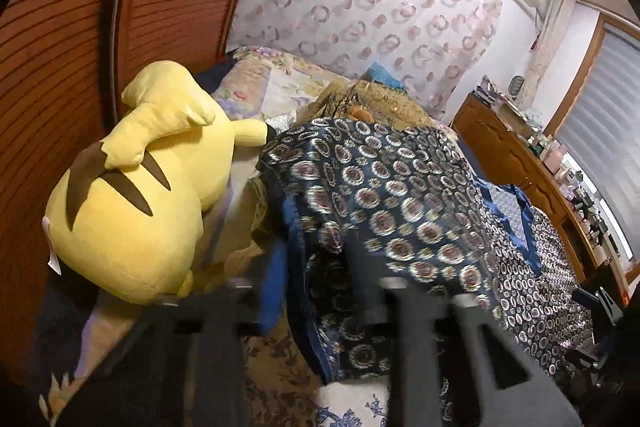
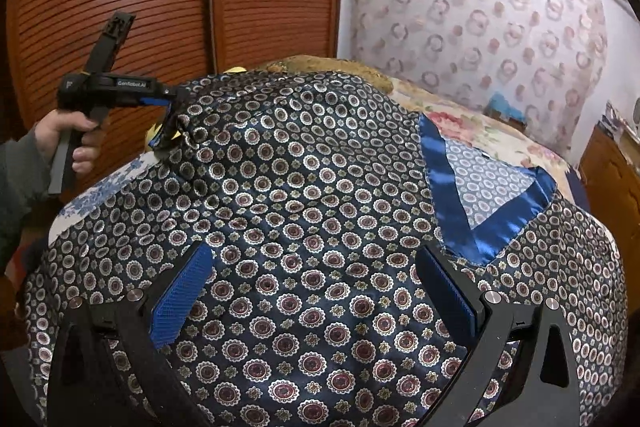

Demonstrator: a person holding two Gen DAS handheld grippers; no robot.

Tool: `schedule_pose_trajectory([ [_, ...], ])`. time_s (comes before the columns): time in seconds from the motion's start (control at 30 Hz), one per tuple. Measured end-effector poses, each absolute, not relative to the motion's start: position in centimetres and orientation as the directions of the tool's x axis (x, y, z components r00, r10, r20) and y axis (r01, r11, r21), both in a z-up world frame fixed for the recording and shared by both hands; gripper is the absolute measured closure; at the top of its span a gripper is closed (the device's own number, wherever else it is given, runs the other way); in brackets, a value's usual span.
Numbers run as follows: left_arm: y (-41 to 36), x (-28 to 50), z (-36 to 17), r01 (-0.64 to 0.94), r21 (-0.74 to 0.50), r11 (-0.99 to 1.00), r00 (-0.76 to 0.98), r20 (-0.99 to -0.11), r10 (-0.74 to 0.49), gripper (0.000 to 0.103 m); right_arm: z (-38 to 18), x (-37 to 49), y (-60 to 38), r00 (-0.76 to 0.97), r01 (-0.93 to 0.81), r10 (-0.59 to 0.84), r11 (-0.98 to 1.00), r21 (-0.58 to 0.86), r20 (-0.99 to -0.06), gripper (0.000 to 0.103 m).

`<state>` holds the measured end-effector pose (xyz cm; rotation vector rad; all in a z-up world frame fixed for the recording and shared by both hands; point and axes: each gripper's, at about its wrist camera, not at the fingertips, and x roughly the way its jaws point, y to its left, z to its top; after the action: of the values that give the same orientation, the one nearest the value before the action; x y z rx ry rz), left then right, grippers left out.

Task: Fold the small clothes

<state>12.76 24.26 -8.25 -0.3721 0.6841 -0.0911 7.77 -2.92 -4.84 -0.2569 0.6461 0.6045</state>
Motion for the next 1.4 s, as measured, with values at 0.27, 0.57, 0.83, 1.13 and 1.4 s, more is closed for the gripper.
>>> schedule_pose_trajectory([
  [0.27,22.3,10.6,-4.3,-0.018,-0.282,0.959,0.836,-0.53,-0.14,0.099,-4.5,7.7,-4.1,0.652,-0.581,0.434,0.813,-0.043,-0.622,0.0],
  [0.57,17.0,10.5,1.2,0.116,-0.22,0.969,0.863,-0.46,-0.208,0.1,-3.4,8.4,-7.5,0.686,-0.52,0.41,0.854,-0.012,-0.601,0.0],
  [0.83,11.1,12.9,2.2,0.216,-0.16,0.963,0.83,-0.489,-0.267,0.099,-2.6,8.7,-10.3,0.713,-0.474,0.387,0.881,0.006,-0.585,0.0],
  [1.13,8.6,12.1,2.9,0.272,-0.128,0.954,0.821,-0.487,-0.3,0.069,-2.7,8.7,-11.3,0.721,-0.458,0.378,0.889,0.01,-0.581,0.0],
  [1.4,9.5,9.7,3.1,0.266,-0.151,0.952,0.834,-0.459,-0.306,0.049,-2.7,8.9,-11.2,0.725,-0.46,0.372,0.888,-0.005,-0.58,0.0],
])
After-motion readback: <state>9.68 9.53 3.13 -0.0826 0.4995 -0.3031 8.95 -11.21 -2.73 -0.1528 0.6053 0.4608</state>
